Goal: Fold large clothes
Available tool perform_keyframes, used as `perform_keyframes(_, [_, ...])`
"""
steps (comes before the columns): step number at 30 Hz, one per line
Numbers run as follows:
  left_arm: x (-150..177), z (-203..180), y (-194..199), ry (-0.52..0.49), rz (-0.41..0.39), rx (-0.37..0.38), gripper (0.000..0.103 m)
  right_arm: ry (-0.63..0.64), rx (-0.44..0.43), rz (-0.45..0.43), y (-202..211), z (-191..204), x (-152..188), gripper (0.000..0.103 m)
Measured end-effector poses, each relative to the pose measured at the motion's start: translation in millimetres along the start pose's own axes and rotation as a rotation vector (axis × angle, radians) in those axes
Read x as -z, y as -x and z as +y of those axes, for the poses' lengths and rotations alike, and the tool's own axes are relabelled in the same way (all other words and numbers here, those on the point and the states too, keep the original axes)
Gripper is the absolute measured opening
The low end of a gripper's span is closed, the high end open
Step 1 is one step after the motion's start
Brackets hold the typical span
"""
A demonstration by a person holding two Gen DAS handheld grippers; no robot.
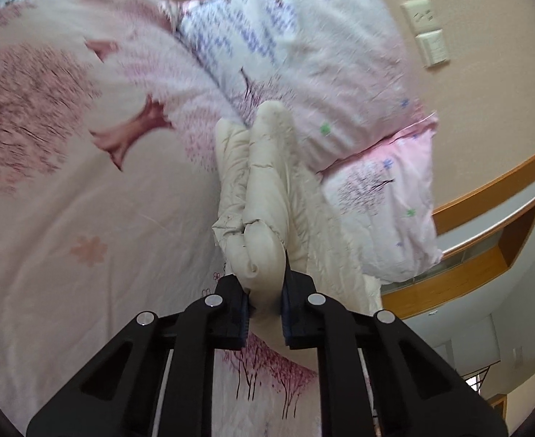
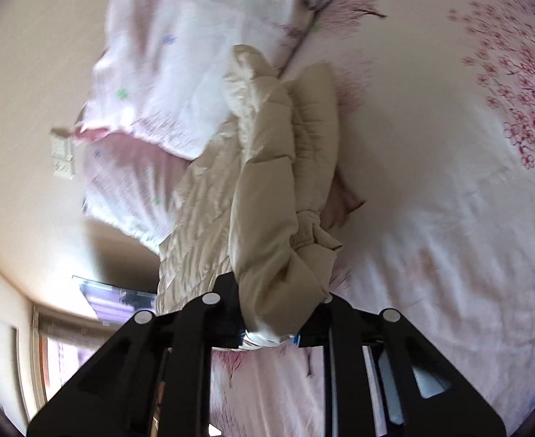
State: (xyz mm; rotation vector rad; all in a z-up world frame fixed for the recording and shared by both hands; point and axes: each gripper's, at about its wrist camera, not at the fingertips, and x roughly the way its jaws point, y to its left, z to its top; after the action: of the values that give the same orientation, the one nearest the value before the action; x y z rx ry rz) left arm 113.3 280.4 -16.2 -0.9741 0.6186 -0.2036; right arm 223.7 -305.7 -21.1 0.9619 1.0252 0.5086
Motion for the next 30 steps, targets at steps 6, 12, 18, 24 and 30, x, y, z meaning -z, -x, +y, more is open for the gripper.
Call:
perform_keyframes(6, [22, 12, 55, -0.003, -0.068, -0.012, 0.012, 0.063, -0.017, 0.072, 2, 8, 33, 0.018])
perform_keyframes(12, [45, 39, 84, 0.05, -0.092, -0.027, 0.012, 0.11, 0.036, 0.1, 8, 1, 75, 0.02])
perform_keyframes(18, [49, 50, 83, 0.059, -0.088, -0.058, 0.025, 0.22, 0.218, 0.025, 20, 8, 85, 0.052])
perform_keyframes(24, [54, 49, 92, 0.05, -0.121, -0.081, 0.064, 0.435, 0.453, -0.271, 48, 56, 89, 0.06])
perform_keyframes(30, [68, 41, 99, 0.017, -0.13, -0.109, 0.065, 0.726, 0.336, -0.162, -19, 132, 122, 0.032])
